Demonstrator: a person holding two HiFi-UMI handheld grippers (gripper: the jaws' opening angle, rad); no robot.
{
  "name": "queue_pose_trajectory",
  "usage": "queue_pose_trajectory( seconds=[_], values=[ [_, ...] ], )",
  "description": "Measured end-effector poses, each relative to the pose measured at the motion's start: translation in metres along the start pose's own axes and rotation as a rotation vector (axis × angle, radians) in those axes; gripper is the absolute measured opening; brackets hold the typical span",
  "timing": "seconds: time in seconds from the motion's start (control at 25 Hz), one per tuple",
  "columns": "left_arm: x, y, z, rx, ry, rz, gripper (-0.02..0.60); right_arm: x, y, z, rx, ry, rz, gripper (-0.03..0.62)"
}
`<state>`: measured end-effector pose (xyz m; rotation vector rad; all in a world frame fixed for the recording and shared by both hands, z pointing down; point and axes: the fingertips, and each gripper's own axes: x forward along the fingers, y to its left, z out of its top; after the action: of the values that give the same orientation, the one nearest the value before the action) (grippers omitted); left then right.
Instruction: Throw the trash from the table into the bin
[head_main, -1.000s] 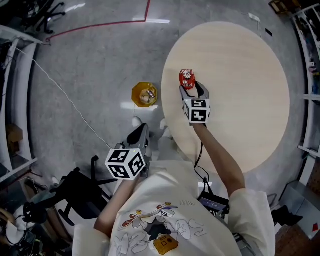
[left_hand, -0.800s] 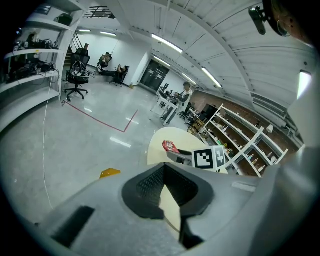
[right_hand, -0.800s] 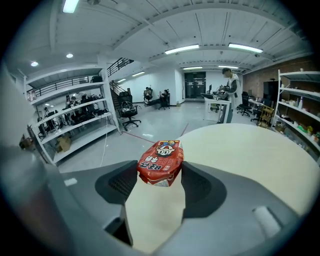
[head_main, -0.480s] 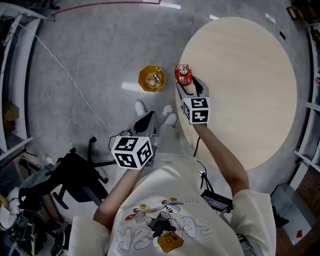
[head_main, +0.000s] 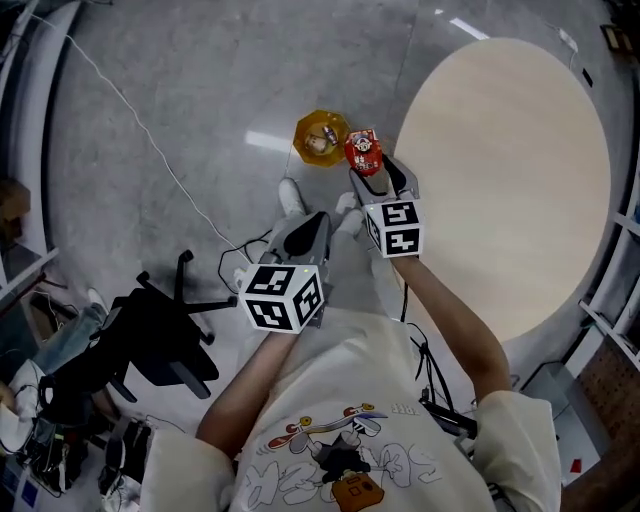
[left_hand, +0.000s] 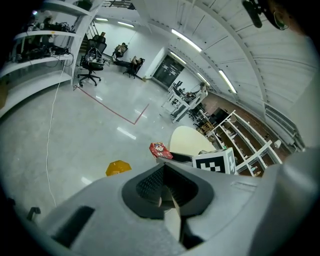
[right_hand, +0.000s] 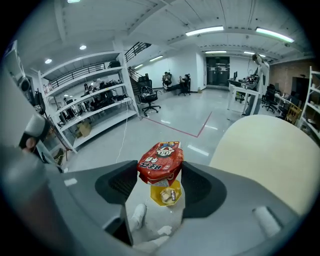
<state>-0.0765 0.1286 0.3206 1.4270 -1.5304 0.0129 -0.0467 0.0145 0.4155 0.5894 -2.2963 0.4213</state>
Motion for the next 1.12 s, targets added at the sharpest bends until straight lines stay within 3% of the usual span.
queue_pose_trajectory(
  seconds=[0.28,0.48,1.12],
  values=[
    [0.031,0.056,0.003,-0.034,0.057,0.001,0.006,0.065,0.021,-0.016,0.070,0.101,0.009,0.282],
    [0.056,0.100,-0.001,-0.059,0.101,0.000,0.006,0.118,0.035,-0.037,0.046,0.194,0.014,0.282],
    [0.138,0.210,-0.045,-0.151,0.171,0.025,0.006,0.270,0.035,-0.159,0.003,0.442,0.055,0.282]
  ],
)
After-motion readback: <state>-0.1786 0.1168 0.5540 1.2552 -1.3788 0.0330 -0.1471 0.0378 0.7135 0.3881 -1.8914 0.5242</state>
